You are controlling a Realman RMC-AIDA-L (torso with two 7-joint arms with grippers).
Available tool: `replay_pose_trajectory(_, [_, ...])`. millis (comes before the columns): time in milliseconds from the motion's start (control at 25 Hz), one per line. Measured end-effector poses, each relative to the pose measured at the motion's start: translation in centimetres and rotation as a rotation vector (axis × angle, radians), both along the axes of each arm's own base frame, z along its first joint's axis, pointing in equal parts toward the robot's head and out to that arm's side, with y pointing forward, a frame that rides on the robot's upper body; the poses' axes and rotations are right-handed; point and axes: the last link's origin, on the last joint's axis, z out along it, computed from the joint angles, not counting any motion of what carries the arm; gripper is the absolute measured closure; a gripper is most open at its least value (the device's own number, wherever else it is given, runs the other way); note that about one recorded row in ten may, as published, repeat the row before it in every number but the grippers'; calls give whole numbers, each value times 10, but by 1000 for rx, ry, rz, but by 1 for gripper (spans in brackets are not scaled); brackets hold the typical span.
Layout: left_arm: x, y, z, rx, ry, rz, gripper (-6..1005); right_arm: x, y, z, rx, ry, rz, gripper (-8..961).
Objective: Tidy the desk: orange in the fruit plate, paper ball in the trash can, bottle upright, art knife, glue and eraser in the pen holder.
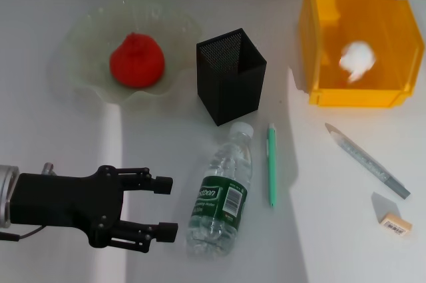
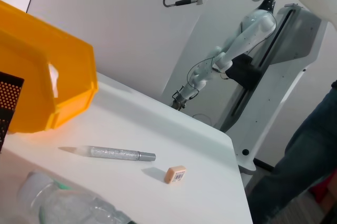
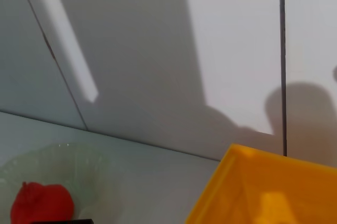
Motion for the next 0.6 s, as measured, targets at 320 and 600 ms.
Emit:
replay_pose_trajectory(320, [0,0,1,-6,-3,-2,173,-2,-7,2,-22,22,23,149])
replay_pose_trajectory(600, [0,0,2,-8,-3,6,174,-19,-63,10,-295,192,363,150])
